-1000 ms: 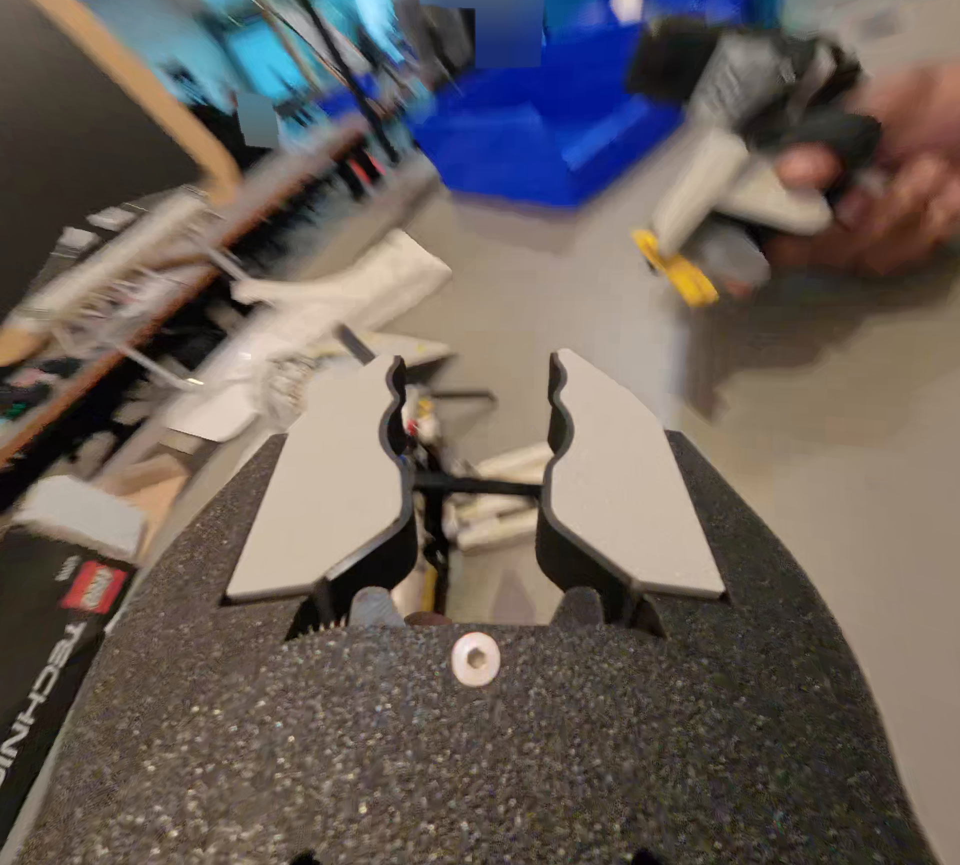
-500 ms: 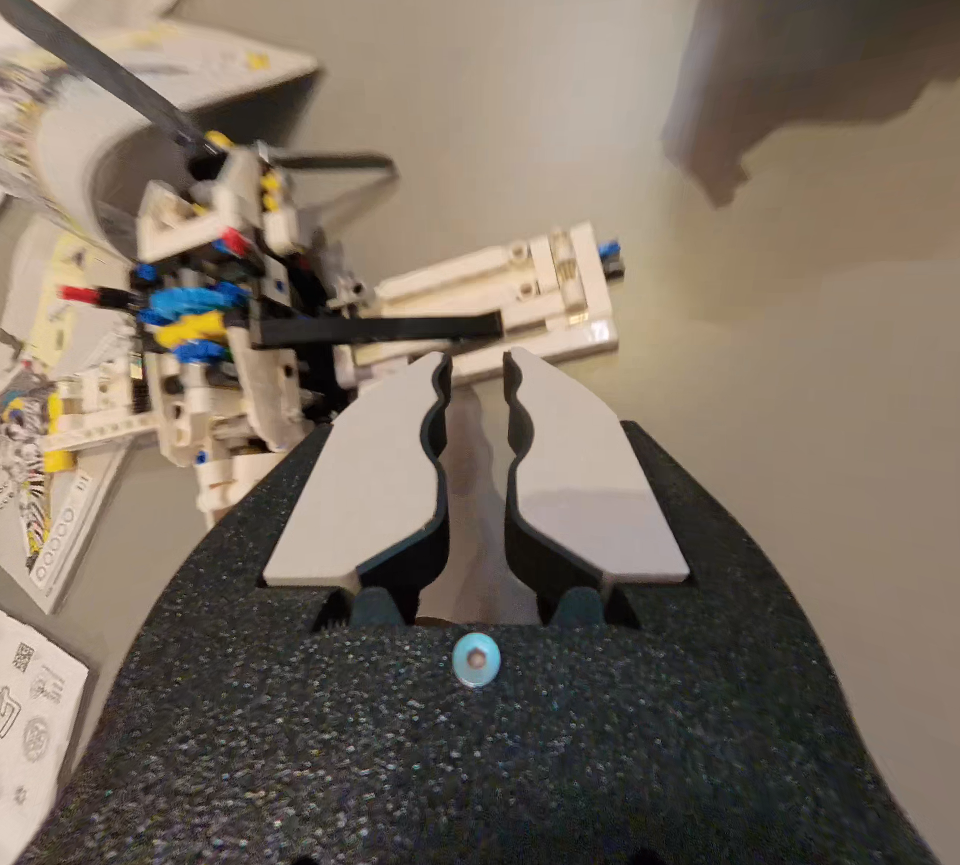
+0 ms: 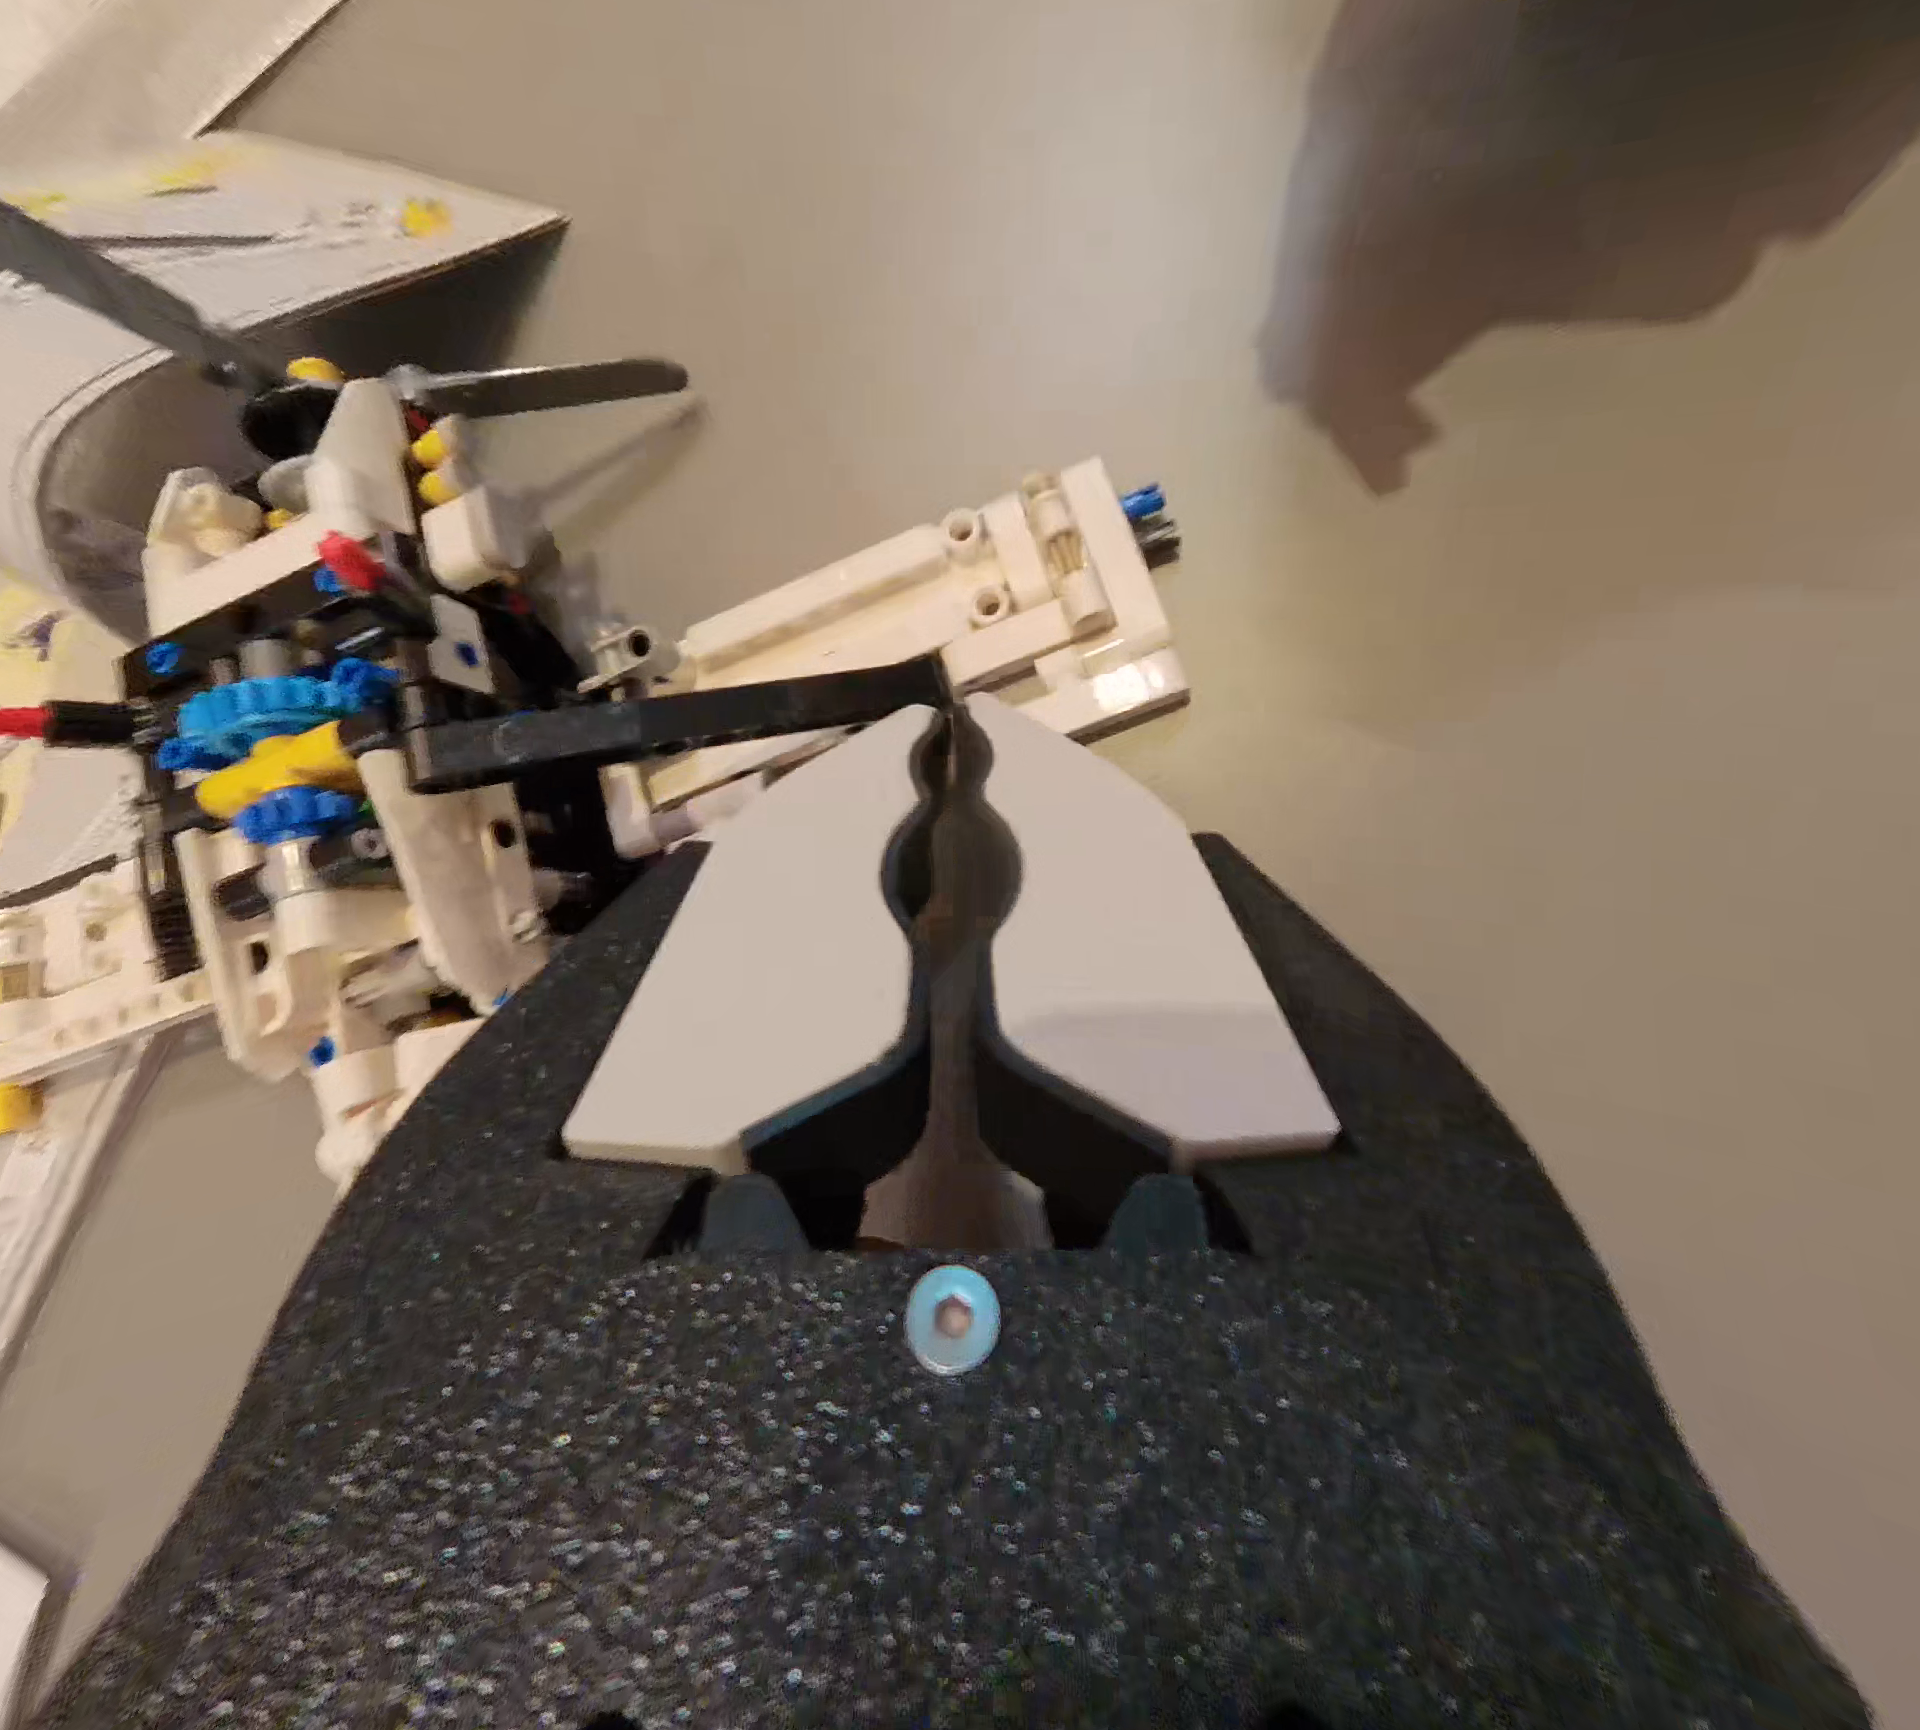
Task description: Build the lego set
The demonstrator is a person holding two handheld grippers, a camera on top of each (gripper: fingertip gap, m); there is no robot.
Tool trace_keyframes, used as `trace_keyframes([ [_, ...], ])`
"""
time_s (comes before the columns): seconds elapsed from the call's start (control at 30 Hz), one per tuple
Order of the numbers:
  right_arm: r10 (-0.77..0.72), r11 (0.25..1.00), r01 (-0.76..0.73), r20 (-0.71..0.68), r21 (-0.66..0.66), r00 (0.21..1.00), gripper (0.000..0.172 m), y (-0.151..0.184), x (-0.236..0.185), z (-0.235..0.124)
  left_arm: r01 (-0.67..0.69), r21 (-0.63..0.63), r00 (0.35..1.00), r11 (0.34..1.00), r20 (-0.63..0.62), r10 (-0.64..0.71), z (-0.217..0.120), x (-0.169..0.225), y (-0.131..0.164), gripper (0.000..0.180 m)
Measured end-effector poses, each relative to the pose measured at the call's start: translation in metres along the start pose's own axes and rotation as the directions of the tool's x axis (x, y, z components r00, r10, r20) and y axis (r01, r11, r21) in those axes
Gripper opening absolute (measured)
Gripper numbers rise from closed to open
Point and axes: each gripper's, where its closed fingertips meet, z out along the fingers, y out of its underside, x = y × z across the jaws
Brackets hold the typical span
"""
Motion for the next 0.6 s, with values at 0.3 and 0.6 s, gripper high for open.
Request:
trace_keyframes([
  [0.3,0.006,1.000,-0.006,0.008,0.005,1.000,0.007,-0.001,0.000,-0.001,-0.178,0.011,0.984,0.984,-0.026,0.178,-0.010,0.002,-0.016,0.037],
  [0.6,0.016,1.000,-0.015,0.018,-0.003,1.000,0.007,0.000,-0.001,-0.001,-0.565,-0.098,0.809,0.819,-0.263,0.526,-0.016,0.011,-0.013,0.063],
])
